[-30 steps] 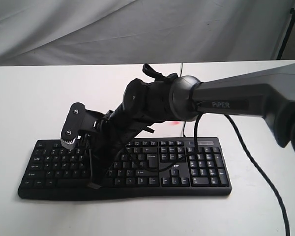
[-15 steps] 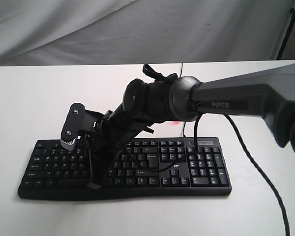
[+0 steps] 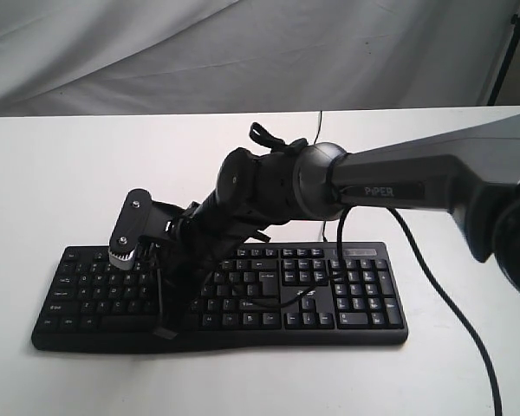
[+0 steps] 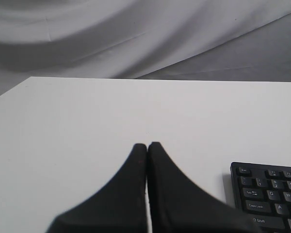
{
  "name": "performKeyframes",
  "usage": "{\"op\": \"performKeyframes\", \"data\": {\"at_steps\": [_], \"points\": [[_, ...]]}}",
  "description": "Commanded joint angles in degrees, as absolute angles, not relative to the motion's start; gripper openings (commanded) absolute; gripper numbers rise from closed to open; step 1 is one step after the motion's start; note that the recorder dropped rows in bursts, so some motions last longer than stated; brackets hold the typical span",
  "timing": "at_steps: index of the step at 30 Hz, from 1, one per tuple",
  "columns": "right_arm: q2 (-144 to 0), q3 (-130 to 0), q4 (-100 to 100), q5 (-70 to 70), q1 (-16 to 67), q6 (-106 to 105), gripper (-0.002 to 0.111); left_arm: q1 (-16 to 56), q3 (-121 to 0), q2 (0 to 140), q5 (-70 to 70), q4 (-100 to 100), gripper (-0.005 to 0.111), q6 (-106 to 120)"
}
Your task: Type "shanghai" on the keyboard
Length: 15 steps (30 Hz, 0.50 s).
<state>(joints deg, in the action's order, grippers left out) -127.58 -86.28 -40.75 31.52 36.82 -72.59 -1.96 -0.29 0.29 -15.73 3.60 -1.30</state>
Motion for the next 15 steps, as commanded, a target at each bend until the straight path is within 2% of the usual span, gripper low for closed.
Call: {"op": "performKeyframes", "data": {"at_steps": [1, 15], "points": [[-126.25, -86.07, -40.26, 31.06, 36.57, -73.07, 0.000, -1.75, 0.00, 0.00, -15.24, 3.56, 0.001, -1.39], [-124.32, -86.07, -41.10, 29.11, 37.73, -73.07, 0.000, -1.75, 0.00, 0.00, -15.24, 3.56, 0.001, -1.39]]}}
